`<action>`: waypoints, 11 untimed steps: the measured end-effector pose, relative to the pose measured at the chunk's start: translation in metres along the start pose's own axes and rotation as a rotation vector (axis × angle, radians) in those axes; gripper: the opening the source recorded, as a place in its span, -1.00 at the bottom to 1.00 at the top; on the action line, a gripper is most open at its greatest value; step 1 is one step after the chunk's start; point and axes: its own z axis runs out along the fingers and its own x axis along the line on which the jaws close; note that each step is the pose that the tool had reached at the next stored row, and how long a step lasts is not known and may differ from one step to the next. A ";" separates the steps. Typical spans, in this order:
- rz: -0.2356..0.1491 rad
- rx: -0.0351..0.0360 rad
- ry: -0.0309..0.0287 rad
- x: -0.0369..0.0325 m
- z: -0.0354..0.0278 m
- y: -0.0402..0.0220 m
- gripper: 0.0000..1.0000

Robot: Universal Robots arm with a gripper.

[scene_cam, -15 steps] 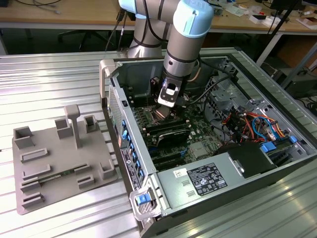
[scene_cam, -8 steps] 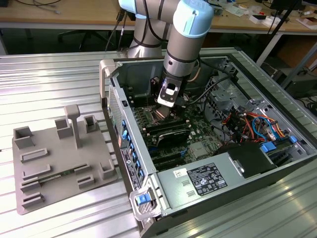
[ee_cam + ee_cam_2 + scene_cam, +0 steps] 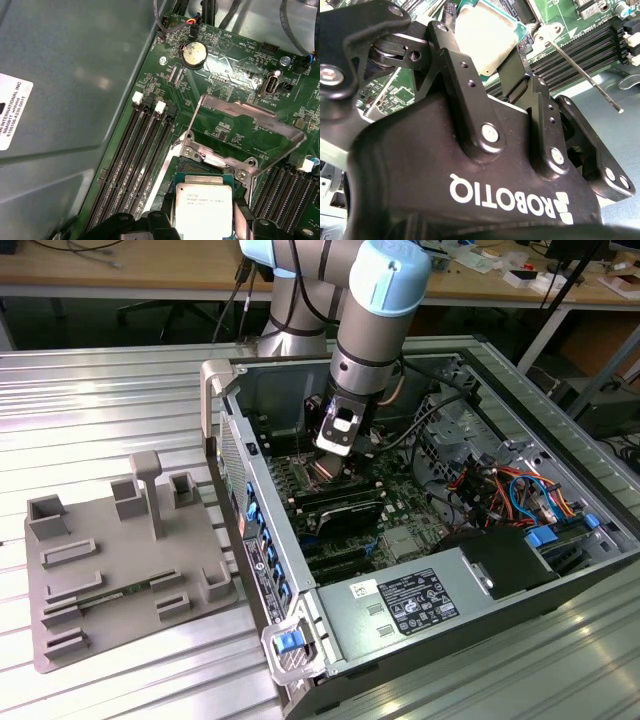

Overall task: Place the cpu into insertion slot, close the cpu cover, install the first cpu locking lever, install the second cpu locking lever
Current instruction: 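Place the cpu into insertion slot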

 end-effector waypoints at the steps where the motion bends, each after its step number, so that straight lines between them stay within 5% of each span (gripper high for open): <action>1: 0.002 -0.0001 -0.0001 0.0000 0.0000 0.0000 0.09; 11: 0.057 -0.0003 -0.0024 0.0006 0.0001 -0.0001 0.09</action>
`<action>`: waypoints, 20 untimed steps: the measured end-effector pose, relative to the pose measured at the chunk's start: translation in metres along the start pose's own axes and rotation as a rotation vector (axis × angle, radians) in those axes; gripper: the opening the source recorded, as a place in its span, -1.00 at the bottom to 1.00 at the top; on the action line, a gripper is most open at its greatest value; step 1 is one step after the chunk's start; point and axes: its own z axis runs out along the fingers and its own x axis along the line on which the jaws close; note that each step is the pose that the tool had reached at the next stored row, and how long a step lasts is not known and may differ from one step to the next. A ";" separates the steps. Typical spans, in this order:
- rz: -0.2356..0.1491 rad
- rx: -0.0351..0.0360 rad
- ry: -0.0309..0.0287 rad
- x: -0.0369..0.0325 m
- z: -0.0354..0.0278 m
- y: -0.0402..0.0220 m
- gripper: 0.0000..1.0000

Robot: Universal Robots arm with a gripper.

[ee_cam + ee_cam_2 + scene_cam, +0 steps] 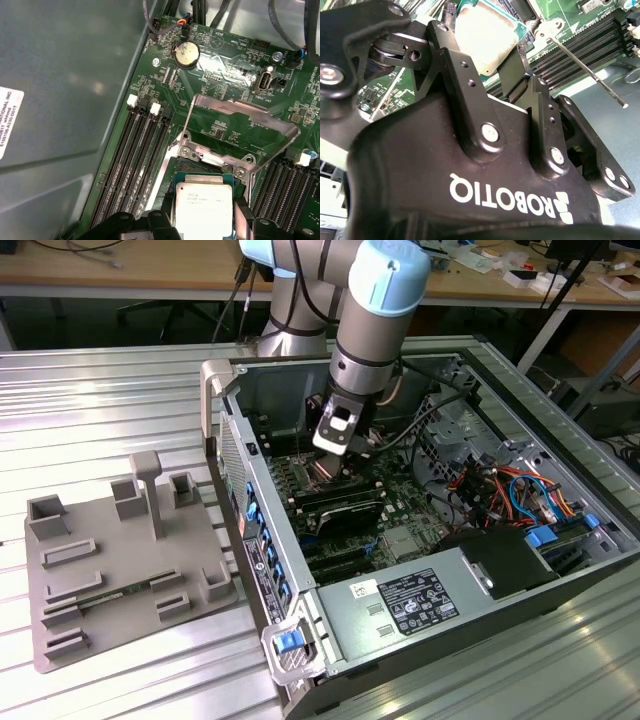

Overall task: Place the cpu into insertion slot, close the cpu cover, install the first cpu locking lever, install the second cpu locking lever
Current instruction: 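Place the cpu into insertion slot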

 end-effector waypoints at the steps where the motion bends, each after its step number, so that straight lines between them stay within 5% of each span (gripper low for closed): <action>1: 0.008 0.0000 -0.0003 0.0004 0.0000 0.0001 0.09; 20: 0.143 -0.0003 -0.0061 0.0067 0.0005 -0.0034 0.09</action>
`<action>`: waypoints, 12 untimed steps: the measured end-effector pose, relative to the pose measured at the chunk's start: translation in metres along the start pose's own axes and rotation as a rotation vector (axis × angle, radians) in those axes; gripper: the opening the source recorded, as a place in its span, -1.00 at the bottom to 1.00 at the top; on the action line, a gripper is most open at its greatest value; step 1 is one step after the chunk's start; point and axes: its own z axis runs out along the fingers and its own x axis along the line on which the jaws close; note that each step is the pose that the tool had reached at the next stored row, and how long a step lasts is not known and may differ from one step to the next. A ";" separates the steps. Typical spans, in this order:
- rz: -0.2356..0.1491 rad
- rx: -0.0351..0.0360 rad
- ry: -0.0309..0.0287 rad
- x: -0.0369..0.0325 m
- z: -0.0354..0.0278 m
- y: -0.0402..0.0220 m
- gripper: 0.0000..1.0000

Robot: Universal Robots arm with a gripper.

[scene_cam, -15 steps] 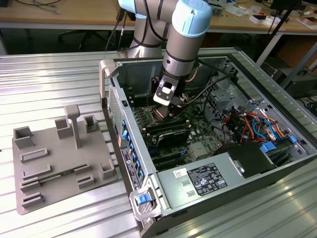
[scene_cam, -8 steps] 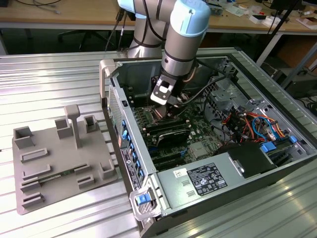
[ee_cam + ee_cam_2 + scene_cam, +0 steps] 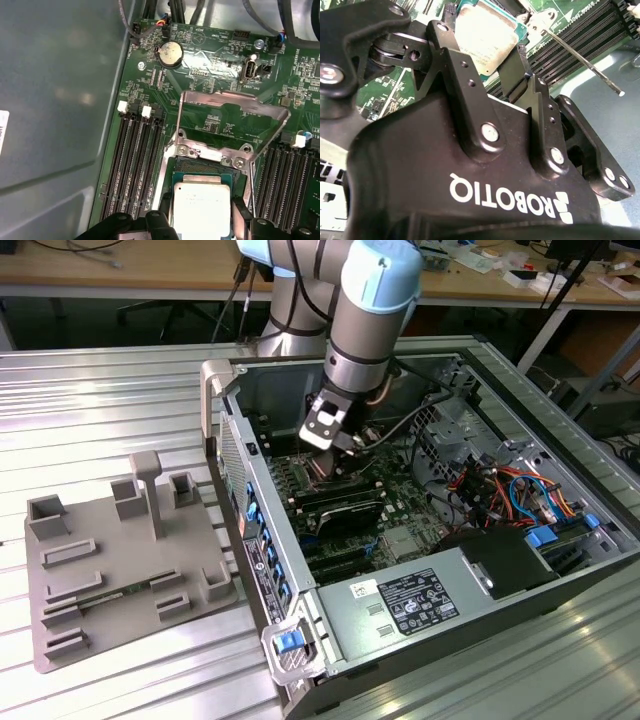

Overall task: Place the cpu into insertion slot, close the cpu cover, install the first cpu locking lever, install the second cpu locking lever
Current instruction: 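Place the cpu into insertion slot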

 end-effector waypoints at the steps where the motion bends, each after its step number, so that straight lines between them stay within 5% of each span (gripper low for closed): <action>1: 0.007 -0.0001 -0.0003 0.0002 0.0001 -0.0002 0.09; 12: 0.108 -0.0003 -0.0046 0.0018 0.0012 -0.0007 0.09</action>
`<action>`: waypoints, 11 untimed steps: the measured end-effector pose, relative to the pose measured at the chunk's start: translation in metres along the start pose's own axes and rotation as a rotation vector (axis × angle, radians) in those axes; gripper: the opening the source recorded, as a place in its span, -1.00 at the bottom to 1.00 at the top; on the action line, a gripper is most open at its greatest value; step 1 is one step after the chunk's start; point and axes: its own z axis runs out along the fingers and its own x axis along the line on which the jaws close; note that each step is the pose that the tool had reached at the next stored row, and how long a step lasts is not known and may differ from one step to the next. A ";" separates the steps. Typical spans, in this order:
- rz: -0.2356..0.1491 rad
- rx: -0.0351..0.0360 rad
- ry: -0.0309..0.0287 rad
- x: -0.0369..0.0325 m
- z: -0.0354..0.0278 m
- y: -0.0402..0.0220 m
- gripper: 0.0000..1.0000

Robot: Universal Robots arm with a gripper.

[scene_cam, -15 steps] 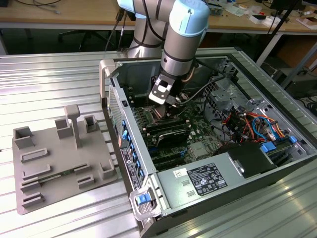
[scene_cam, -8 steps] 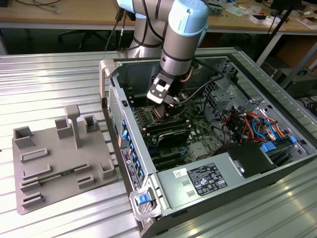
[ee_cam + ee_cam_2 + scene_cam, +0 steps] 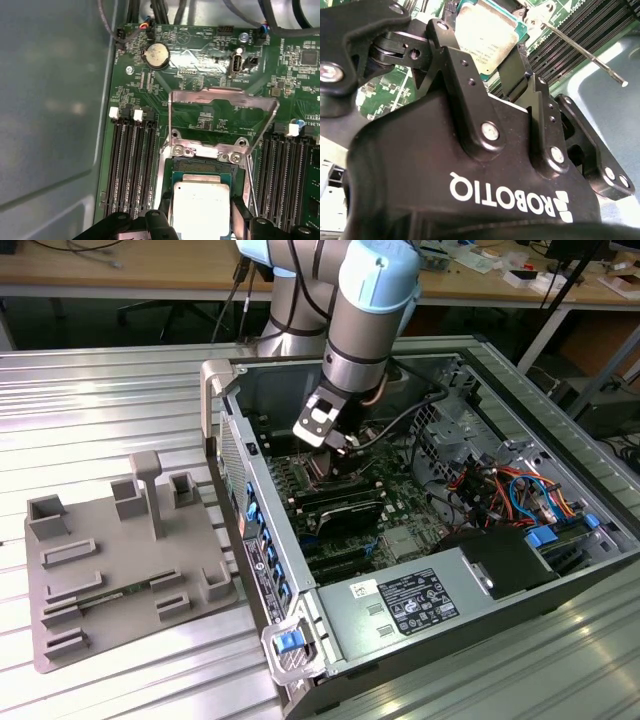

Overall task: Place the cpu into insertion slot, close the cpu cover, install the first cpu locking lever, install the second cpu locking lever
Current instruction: 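Place the cpu into insertion slot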

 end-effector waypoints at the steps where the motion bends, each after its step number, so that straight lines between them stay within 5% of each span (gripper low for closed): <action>1: 0.010 -0.0001 -0.0003 0.0000 0.0002 0.0000 0.09; 11: 0.105 -0.0005 -0.0042 0.0006 0.0029 0.0004 0.09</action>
